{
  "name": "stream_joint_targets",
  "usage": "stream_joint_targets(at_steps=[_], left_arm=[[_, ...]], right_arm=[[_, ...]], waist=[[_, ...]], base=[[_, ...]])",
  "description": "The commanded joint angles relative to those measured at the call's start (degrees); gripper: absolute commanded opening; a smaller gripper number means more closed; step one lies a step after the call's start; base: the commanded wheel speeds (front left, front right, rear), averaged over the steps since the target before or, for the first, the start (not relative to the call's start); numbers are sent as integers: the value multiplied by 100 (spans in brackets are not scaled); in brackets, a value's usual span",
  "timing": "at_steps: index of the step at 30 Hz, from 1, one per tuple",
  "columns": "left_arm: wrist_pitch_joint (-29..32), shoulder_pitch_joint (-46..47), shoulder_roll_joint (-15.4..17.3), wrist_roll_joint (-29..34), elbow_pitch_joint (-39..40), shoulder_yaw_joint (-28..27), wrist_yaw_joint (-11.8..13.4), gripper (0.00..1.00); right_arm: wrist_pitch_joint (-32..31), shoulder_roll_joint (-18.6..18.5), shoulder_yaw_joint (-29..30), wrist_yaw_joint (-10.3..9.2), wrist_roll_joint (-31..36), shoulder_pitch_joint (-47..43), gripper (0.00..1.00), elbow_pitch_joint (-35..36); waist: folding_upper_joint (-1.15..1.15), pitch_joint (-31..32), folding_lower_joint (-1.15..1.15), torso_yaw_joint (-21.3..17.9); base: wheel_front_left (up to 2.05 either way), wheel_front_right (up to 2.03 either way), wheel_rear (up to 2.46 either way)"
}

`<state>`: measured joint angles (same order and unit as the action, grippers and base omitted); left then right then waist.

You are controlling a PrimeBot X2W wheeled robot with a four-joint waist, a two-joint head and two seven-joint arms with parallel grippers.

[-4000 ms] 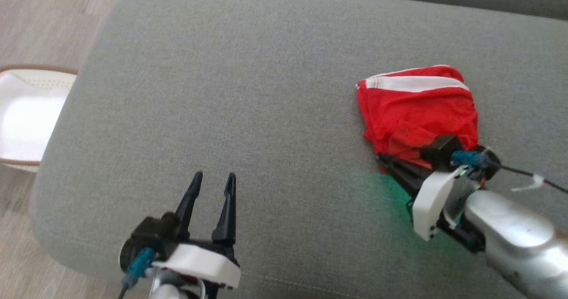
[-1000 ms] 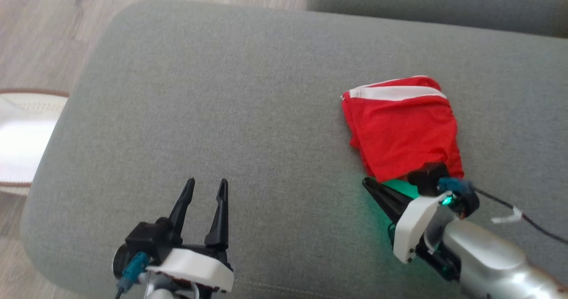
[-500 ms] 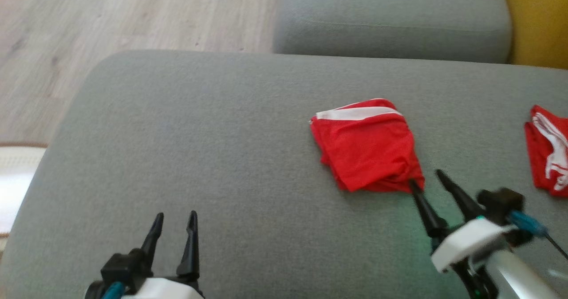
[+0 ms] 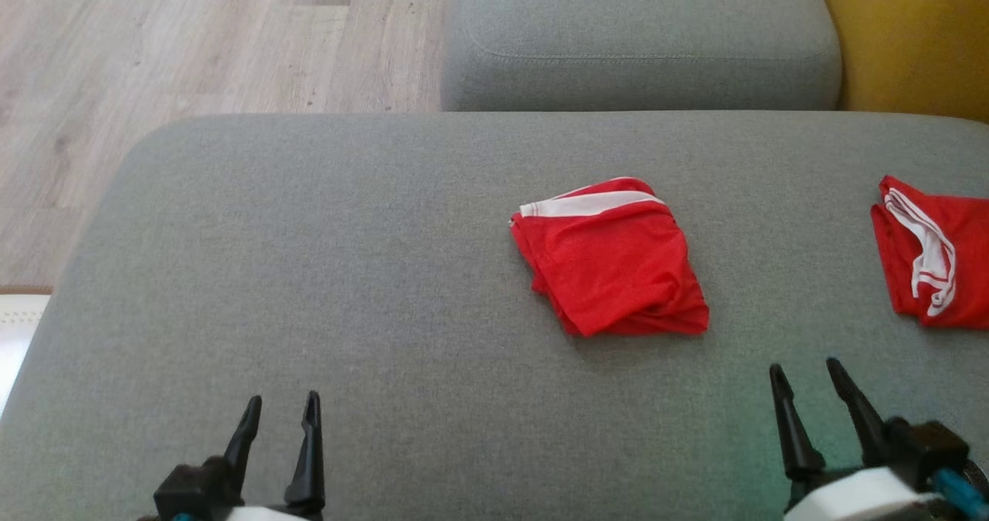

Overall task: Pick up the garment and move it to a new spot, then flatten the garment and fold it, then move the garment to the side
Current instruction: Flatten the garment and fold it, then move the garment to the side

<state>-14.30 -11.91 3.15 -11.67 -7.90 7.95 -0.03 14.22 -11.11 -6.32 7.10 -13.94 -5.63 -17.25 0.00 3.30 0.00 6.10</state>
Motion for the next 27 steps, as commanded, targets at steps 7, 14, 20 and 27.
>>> stream_joint_targets(at_steps=[7,14,20,27], left_arm=[[-70,64,-27,404,151,-208,-46,100],[-70,81,-27,442,139,-230,-60,100],[-70,128,-27,434,143,-232,-73,100],[-70,302,-27,472,166,-229,-130,100]], right_arm=[[77,155,236,39,126,22,100,173],[77,232,333,39,107,52,100,42],[59,263,357,39,-98,223,100,-212],[-1580,-25,-22,39,-1274,1567,100,-561]], waist=[[0,-30,0,32],[0,-63,0,42],[0,-116,0,79],[0,-496,0,164]], base=[[0,0,0],[0,0,0],[0,0,0],[0,0,0]])
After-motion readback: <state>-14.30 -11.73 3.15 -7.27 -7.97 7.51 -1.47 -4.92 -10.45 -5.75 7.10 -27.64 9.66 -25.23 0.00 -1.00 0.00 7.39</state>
